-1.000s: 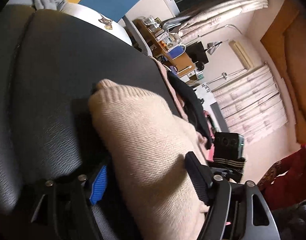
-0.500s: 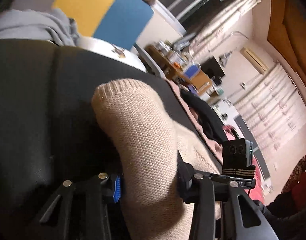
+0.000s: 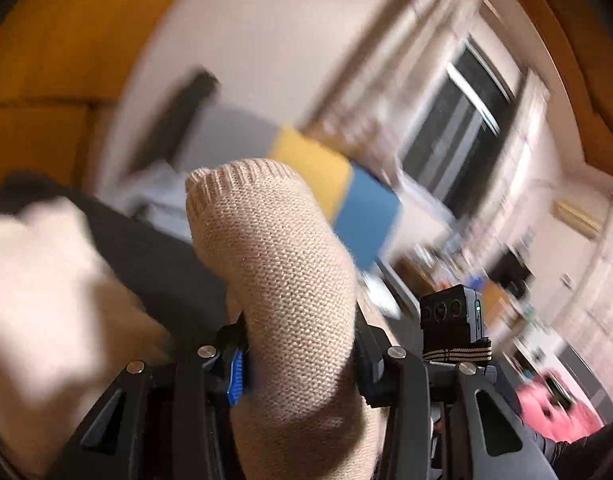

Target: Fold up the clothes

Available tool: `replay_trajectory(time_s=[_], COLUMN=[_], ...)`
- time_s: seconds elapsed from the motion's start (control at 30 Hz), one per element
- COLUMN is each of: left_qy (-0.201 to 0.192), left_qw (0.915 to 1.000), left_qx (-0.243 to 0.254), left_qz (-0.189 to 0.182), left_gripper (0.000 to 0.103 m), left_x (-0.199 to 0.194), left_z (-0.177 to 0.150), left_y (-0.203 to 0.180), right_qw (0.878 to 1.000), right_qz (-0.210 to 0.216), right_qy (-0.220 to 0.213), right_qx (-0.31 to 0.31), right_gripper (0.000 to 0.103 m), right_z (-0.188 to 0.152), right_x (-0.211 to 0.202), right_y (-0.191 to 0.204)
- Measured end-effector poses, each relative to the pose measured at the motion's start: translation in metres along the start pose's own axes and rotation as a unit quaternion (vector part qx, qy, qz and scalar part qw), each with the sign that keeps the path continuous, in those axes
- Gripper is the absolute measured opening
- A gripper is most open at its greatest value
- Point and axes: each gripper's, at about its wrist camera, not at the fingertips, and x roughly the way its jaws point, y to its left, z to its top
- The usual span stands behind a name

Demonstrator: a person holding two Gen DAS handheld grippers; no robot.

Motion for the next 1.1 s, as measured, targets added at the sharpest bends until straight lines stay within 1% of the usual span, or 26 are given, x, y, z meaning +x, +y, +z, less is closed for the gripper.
replay_trajectory(time_s=[0.07, 0.13, 0.2, 0.27, 0.3, 0.33, 0.37, 0.4, 0.43, 0.47, 0.53, 0.57, 0.67, 0.77, 0.83, 0.87, 0.9, 0.93, 0.97, 1.0, 1.07, 1.1], left_qy=[-0.039, -0.071, -0.079, -0.069, -0.05, -0.027, -0.004, -0.002, -0.01, -0.025, -0.03, -0.03, -0.03, -0.029, -0.029, -0.029, -0.038, -0.049, -0.06, -0.072, -0.063, -0.056], left_qw=[0.9986, 0.9949, 0.9889, 0.9805, 0.9748, 0.9671, 0.9576, 0.9522, 0.9488, 0.9468, 0.9463, 0.9462, 0.9456, 0.9443, 0.9432, 0.9426, 0.9407, 0.9415, 0.9436, 0.9455, 0.9519, 0.9551], left_qx=[-0.011, -0.025, -0.052, -0.095, -0.119, -0.144, -0.169, -0.19, -0.208, -0.229, -0.226, -0.22, -0.203, -0.185, -0.174, -0.168, -0.157, -0.144, -0.13, -0.117, -0.098, -0.088], left_qz=[0.033, 0.067, 0.114, 0.157, 0.182, 0.208, 0.233, 0.239, 0.238, 0.225, 0.23, 0.235, 0.253, 0.27, 0.282, 0.287, 0.299, 0.301, 0.298, 0.295, 0.284, 0.277], left_gripper=[0.042, 0.042, 0.042, 0.042, 0.042, 0.042, 0.041, 0.043, 0.043, 0.045, 0.044, 0.044, 0.047, 0.05, 0.05, 0.048, 0.047, 0.047, 0.048, 0.048, 0.048, 0.049], left_x=[-0.026, -0.047, -0.057, -0.057, -0.05, -0.041, -0.032, -0.029, -0.028, -0.03, -0.035, -0.037, -0.044, -0.051, -0.055, -0.057, -0.063, -0.067, -0.069, -0.071, -0.055, -0.045], left_z=[0.024, 0.046, 0.06, 0.062, 0.052, 0.039, 0.027, 0.015, 0.004, -0.002, 0.001, 0.004, 0.012, 0.02, 0.025, 0.028, 0.03, 0.034, 0.039, 0.044, 0.053, 0.057], left_y=[0.031, 0.065, 0.102, 0.145, 0.17, 0.195, 0.221, 0.24, 0.257, 0.27, 0.267, 0.263, 0.252, 0.241, 0.234, 0.23, 0.224, 0.217, 0.21, 0.203, 0.197, 0.195], right_qw=[0.998, 0.995, 0.991, 0.987, 0.986, 0.984, 0.983, 0.982, 0.98, 0.982, 0.987, 0.988, 0.987, 0.987, 0.988, 0.987, 0.985, 0.981, 0.977, 0.973, 0.965, 0.96], right_qz=[0.024, 0.04, 0.05, 0.048, 0.041, 0.03, 0.02, 0.009, -0.002, 0.004, 0.029, 0.032, 0.031, 0.014, -0.018, -0.036, -0.045, -0.049, -0.042, -0.029, -0.006, 0.001], right_qy=[0.018, 0.037, 0.057, 0.084, 0.104, 0.126, 0.145, 0.162, 0.178, 0.179, 0.152, 0.147, 0.156, 0.155, 0.132, 0.115, 0.096, 0.076, 0.068, 0.07, 0.079, 0.096], right_qx=[-0.047, -0.084, -0.113, -0.126, -0.126, -0.122, -0.113, -0.099, -0.085, -0.067, -0.034, -0.029, -0.03, -0.036, -0.076, -0.102, -0.135, -0.171, -0.197, -0.216, -0.251, -0.265], right_gripper=[0.046, 0.046, 0.046, 0.046, 0.047, 0.047, 0.047, 0.048, 0.06, 0.061, 0.062, 0.062, 0.063, 0.073, 0.074, 0.074, 0.074, 0.074, 0.074, 0.074, 0.074, 0.074], right_z=[0.041, 0.077, 0.107, 0.124, 0.126, 0.125, 0.12, 0.111, 0.103, 0.097, 0.093, 0.091, 0.097, 0.109, 0.119, 0.122, 0.123, 0.124, 0.124, 0.122, 0.114, 0.106], right_x=[0.047, 0.094, 0.138, 0.186, 0.213, 0.239, 0.261, 0.282, 0.303, 0.315, 0.319, 0.319, 0.316, 0.304, 0.287, 0.277, 0.266, 0.254, 0.249, 0.249, 0.251, 0.261], right_y=[0.029, 0.053, 0.072, 0.077, 0.072, 0.065, 0.053, 0.039, 0.025, 0.013, 0.001, 0.001, -0.002, -0.002, 0.01, 0.02, 0.034, 0.051, 0.065, 0.079, 0.104, 0.113])
